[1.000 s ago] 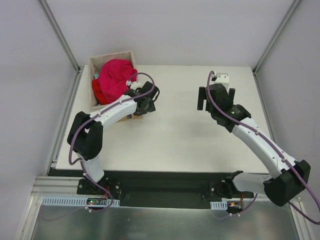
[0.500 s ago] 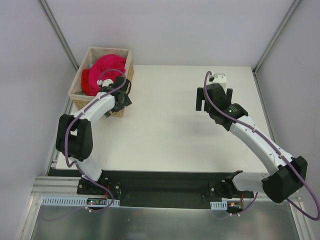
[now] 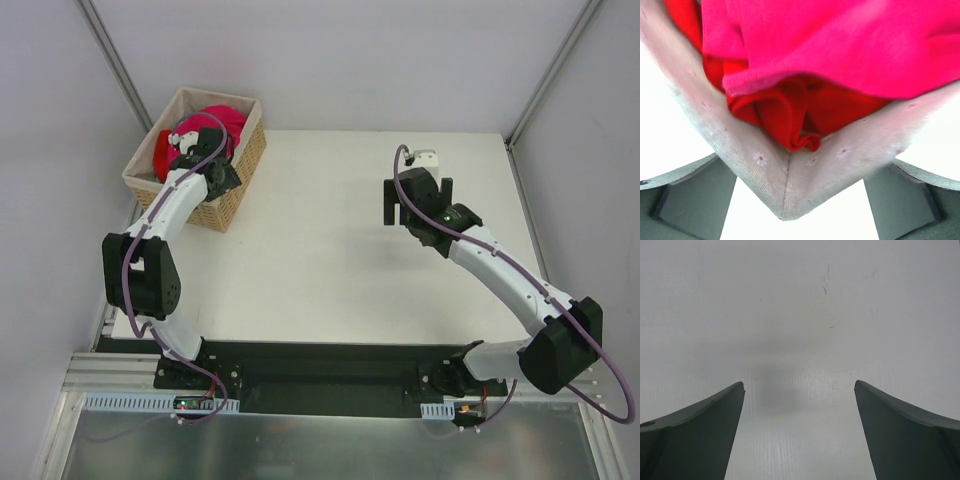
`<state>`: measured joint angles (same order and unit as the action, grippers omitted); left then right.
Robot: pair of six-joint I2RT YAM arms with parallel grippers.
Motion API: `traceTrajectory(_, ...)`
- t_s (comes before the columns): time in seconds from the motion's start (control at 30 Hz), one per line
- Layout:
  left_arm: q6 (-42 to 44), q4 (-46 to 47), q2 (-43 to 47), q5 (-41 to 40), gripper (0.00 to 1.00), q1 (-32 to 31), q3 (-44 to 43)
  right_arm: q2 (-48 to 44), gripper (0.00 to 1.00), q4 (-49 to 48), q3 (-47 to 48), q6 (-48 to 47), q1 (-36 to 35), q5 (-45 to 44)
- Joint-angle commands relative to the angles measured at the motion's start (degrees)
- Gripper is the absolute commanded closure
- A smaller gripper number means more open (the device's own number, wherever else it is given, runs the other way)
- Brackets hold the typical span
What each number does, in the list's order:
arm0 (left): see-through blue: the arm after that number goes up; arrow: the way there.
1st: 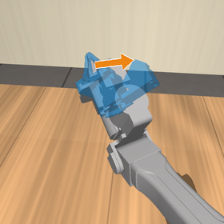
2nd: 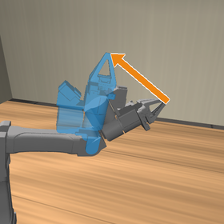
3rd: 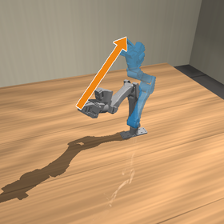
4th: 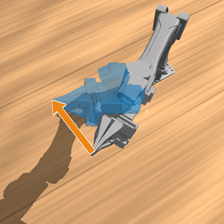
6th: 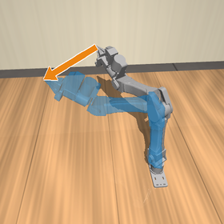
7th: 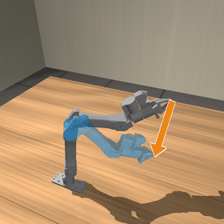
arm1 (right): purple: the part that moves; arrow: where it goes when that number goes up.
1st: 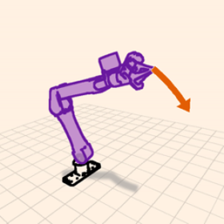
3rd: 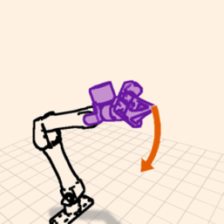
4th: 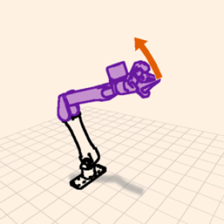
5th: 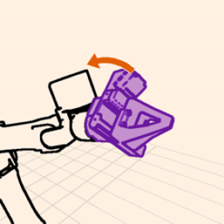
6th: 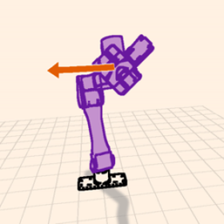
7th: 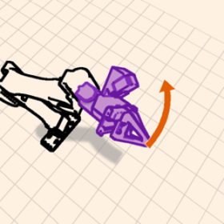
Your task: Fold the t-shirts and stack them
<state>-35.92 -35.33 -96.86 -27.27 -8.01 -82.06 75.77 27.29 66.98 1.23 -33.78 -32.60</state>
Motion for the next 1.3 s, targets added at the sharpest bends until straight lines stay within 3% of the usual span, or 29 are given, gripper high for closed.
traceTrajectory(0.0, 5.2, 2.0, 0.6, 0.6, 0.01, 2.6, -5.8, -0.1, 0.04, -0.5, 2.9, -0.8, -0.6, -1.0)
traceTrajectory(0.2, 9.1, 2.6, 2.5, 9.1, 0.01, 3.7, -12.2, 0.5, 0.04, -0.7, 3.6, -0.7, -1.2, -0.9)
traceTrajectory(0.47, 15.9, 2.5, -2.7, 14.1, 0.01, 3.7, -27.1, 0.7, 0.04, -0.5, 4.3, -0.9, -3.0, -1.9)
traceTrajectory(0.6, 15.5, 1.8, -2.1, 17.5, 0.01, 3.7, -28.6, 0.6, 0.04, -0.3, 3.9, -1.0, -3.7, -2.1)
traceTrajectory(0.77, 16.7, 1.8, -3.4, 14.6, 0.01, 3.8, -29.0, 1.9, 0.04, -0.7, 4.0, -0.9, -4.1, -1.9)
traceTrajectory(1.27, 19.4, 1.8, -26.8, 13.6, 0.01, 8.2, -43.3, 2.1, 0.04, -1.1, 3.4, -3.1, -4.6, -3.8)
